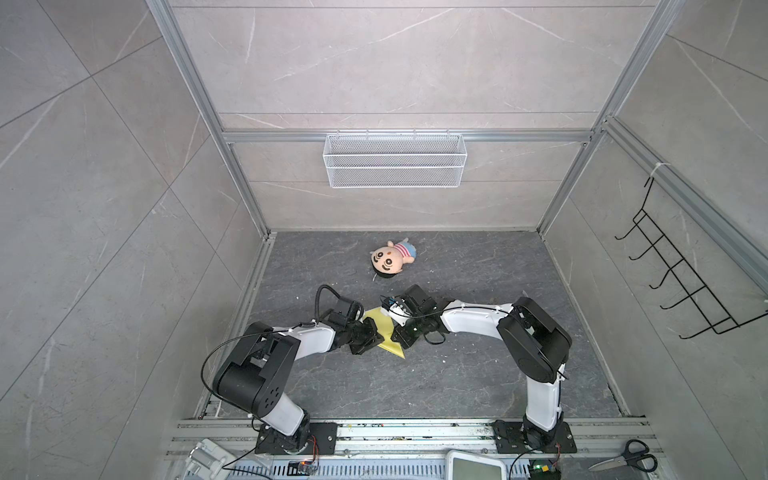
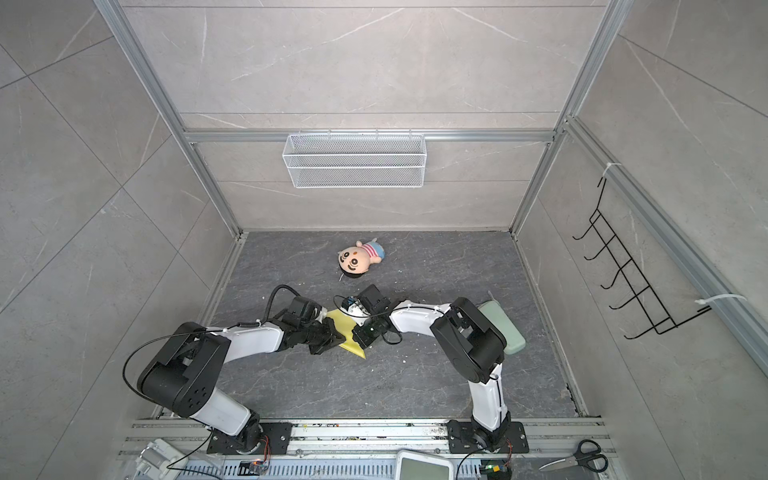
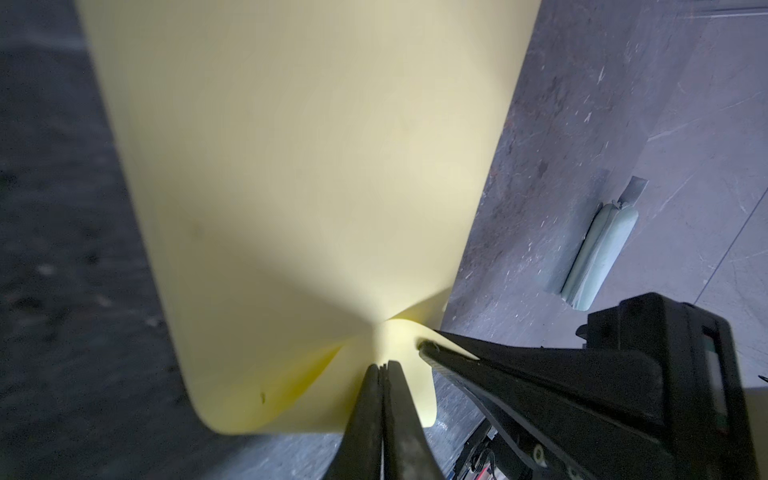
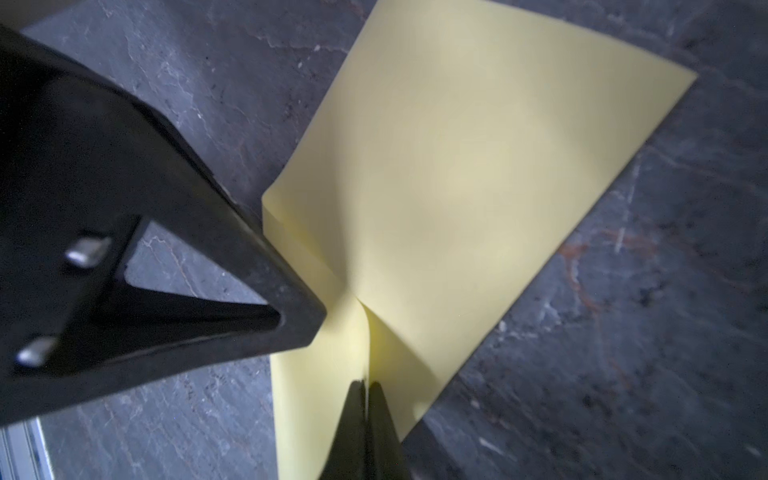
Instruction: Fold a paper plane with a square sheet of paper (pick it up from the middle)
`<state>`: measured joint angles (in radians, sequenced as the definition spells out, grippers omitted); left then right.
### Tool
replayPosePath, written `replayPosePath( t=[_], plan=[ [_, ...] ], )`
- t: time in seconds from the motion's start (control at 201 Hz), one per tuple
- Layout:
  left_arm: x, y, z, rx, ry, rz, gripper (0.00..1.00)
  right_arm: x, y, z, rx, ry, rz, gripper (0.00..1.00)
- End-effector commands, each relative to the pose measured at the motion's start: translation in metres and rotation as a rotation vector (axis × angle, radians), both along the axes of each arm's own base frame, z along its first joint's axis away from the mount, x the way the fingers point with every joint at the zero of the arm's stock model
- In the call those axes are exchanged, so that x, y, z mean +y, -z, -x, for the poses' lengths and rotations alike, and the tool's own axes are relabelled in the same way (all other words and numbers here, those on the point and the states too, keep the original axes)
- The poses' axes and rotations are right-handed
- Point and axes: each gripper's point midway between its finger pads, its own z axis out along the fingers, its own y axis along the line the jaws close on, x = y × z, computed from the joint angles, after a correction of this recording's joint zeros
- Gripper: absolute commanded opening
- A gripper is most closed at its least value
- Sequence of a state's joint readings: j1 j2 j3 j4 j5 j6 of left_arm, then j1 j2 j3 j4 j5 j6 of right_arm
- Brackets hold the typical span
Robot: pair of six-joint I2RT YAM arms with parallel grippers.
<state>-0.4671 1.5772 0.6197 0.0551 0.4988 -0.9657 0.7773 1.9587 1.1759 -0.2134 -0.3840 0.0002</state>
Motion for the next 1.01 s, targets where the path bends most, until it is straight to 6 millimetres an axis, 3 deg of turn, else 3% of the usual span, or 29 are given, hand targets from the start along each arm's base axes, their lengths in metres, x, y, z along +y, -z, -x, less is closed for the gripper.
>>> replayPosePath(
  t=[0.0,0.438,0.722,1.006],
  plan=[
    [0.001,0.003,0.002,-0.002,0.014,-0.021,0.07,0.003,0.003,-0.001,0.007,-0.025,0.011,0.01],
    [-0.003,-0.010,-0.008,-0.038,0.027,-0.011,0.09,-0.003,0.017,-0.005,0.013,-0.001,0.063,0.00],
    [0.011,-0.019,-0.026,-0.070,-0.014,-0.046,0.11,-0.005,0.023,-0.003,0.028,0.006,0.080,0.00],
    [0.025,-0.003,-0.047,-0.023,-0.058,-0.117,0.12,-0.005,0.022,-0.003,0.029,0.007,0.078,0.00]
  ],
)
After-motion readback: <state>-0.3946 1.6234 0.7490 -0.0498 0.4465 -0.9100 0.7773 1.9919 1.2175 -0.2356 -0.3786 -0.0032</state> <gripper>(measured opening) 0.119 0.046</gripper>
